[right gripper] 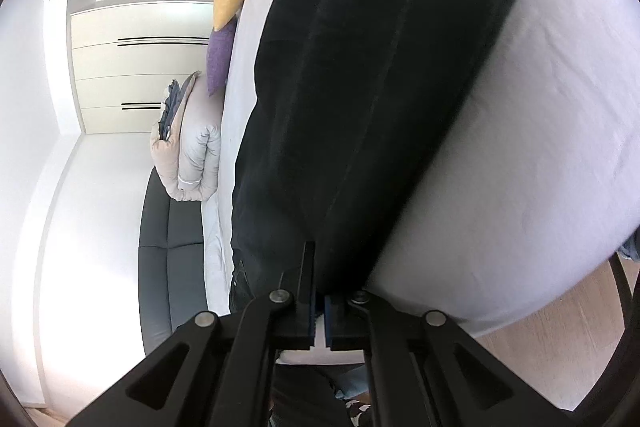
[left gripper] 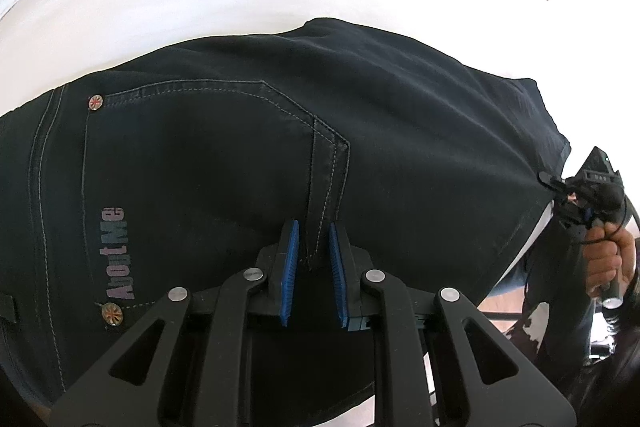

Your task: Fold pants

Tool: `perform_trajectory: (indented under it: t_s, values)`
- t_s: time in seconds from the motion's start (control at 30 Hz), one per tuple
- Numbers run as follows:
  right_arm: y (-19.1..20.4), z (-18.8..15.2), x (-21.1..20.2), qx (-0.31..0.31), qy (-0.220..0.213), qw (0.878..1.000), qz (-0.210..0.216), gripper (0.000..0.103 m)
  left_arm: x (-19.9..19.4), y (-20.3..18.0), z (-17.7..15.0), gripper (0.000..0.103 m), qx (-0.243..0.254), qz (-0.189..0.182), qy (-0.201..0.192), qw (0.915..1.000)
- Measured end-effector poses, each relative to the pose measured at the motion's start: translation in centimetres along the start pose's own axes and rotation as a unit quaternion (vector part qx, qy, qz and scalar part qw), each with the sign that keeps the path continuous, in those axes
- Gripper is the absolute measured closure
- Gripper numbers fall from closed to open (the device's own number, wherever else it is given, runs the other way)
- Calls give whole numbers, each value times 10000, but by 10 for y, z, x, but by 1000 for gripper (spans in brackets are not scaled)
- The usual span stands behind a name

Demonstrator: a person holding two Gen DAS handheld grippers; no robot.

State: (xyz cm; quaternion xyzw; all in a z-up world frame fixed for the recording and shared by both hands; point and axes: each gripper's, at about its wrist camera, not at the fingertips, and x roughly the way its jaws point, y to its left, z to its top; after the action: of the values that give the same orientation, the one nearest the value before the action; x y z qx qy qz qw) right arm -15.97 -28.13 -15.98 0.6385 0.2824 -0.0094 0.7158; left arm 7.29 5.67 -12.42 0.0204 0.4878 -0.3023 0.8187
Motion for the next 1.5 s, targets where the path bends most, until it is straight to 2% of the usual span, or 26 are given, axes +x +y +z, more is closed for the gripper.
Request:
perform_trajectory:
  t_s: [0.13, 0.2, 0.27, 0.33, 0.43, 0.5, 0.6, 0.63, 0.7, 0.73, 0.8, 0.83, 0.87, 0.9, 0.97, 1.03, 1.07, 1.1, 1.13, 1.17, 1.2, 1.27, 1.3, 1.37, 1.43, 1.5]
  values:
    - [-11, 0, -8, 197, 115, 9997, 114, 102, 3, -5, 2, 87, 6, 19, 0, 10000]
    - [-5, -2, -17, 155, 155, 9997, -61, 96, 2, -5, 3, 87, -21, 24, 2, 10000]
    - [16, -3, -35, -340, -52, 9978, -569, 85, 1, -7, 4, 87, -19, 66, 17, 10000]
    - [40, 4, -57, -943, -371, 9903, -948, 85, -4, -11, 6, 87, 19, 174, -2, 9998]
    - [75, 23, -65, -1398, -670, 9854, -708, 85, -5, -20, 13, 87, 116, 180, -89, 9997]
    - [95, 35, -45, -1624, -402, 9839, -622, 85, -3, -24, 19, 87, 118, 217, -116, 9996]
    - [113, 50, 8, -1937, 199, 9779, -757, 86, 5, -20, 21, 87, 80, 239, -43, 9997]
    - [112, 57, 29, -1858, 353, 9775, -938, 86, 7, -18, 20, 87, 34, 226, -29, 9997]
    - [106, 70, 56, -1765, 715, 9772, -945, 86, 7, -9, 17, 87, -128, 47, -62, 9999]
    - [103, 76, 71, -1760, 823, 9758, -1003, 87, 8, -7, 16, 87, -183, -16, -65, 9998]
    - [96, 89, 89, -1862, 848, 9688, -1400, 87, 8, -2, 14, 87, -259, -139, -71, 9995]
    - [88, 102, 93, -1803, 741, 9686, -1541, 101, 9, 0, 13, 87, -283, -170, -77, 9994]
    - [81, 113, 90, -1629, 630, 9728, -1520, 103, 9, 1, 13, 87, -313, -203, -87, 9993]
    - [76, 122, 88, -1495, 543, 9768, -1432, 103, 9, 2, 12, 87, -333, -221, -97, 9992]
    - [73, 144, 72, -1517, -53, 9771, -1491, 103, 8, 4, 10, 87, -373, -244, -119, 9989]
    - [69, 172, 45, -1597, -1150, 9638, -1801, 103, 8, 6, 9, 87, -399, -251, -139, 9988]
    - [64, 185, 33, -1441, -1560, 9556, -2042, 103, 7, 6, 8, 87, -395, -242, -149, 9988]
    - [59, 192, 20, -1157, -1817, 9548, -2047, 103, 5, 5, 7, 87, -392, -231, -161, 9988]
    - [57, 194, 3, -887, -1990, 9583, -1851, 100, 7, 3, 8, 87, -401, -218, -174, 9988]
    - [62, 189, -6, -926, -2063, 9575, -1791, 94, 5, 5, 6, 87, -414, -218, -191, 9987]
    - [69, 182, -11, -1046, -2059, 9571, -1750, 93, 5, 5, 4, 87, -433, -217, -208, 9986]
    - [86, 156, -11, -1436, -1699, 9656, -1345, 93, 4, 6, 3, 87, -446, -221, -225, 9985]
    - [94, 135, 1, -1646, -1248, 9721, -1115, 92, 3, 6, 2, 87, -461, -226, -228, 9984]
    - [97, 104, 26, -1955, -550, 9741, -991, 89, 3, 5, 3, 87, -453, -200, -222, 9985]
    - [84, 80, 53, -1930, 2, 9770, -911, 89, 3, 2, 4, 87, -354, -80, -225, 9991]
    - [61, 79, 64, -1619, 149, 9818, -985, 93, 3, -1, 3, 87, -301, -25, -214, 9993]
